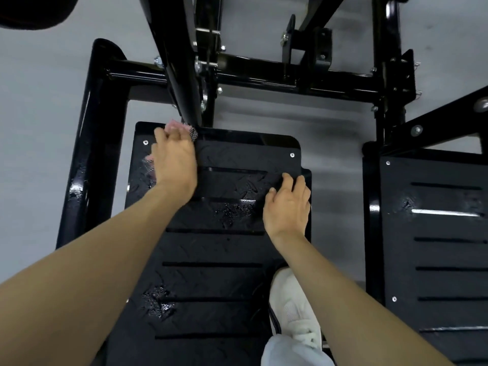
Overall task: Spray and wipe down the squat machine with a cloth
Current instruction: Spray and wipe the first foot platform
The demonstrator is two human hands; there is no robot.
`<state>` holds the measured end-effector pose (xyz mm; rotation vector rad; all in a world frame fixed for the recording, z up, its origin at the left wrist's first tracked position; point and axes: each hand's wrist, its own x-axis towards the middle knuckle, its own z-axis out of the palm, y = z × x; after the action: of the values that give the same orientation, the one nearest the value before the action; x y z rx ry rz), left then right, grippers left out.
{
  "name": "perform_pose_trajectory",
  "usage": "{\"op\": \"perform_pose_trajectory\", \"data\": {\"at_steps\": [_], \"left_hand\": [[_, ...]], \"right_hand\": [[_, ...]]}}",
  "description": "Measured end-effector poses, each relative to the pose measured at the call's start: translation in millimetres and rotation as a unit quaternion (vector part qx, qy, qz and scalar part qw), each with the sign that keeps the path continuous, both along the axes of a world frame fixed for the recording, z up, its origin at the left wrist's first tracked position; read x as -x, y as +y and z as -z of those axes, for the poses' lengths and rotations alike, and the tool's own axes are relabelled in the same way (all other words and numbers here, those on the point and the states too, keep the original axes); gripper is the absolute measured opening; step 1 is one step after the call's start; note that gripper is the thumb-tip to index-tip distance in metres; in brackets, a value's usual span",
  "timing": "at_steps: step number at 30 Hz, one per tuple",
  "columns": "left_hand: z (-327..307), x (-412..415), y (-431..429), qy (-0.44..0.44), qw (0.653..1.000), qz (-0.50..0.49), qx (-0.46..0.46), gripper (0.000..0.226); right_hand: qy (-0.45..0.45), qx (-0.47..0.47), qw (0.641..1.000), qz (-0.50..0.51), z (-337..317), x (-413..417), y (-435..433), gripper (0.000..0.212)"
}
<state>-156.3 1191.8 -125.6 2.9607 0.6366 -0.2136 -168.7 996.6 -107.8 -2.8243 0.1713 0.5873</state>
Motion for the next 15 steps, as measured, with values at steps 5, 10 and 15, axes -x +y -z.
{"op": "perform_pose_trajectory", "data": {"at_steps": [5,10,15], "left_hand": [[-5.1,-29.8,-83.6,-0.039,0.978,0.175,0.11,0.025],[7.0,-48.5,-122.0,0.002,0.933,0.354,0.065,0.058],[8.9,-59.8,-85.4,-0.025,0.886,0.457,0.07,0.068]], "right_hand": [[0.009,-0.006,1.0,0.022,0.6,-1.0,-7.6,0.05],[0.017,0.005,1.0,-0.004,0.2,1.1,-19.0,0.059],[0.002,0.011,1.0,0.007,1.0,-2.5,-24.2,0.061]]}}
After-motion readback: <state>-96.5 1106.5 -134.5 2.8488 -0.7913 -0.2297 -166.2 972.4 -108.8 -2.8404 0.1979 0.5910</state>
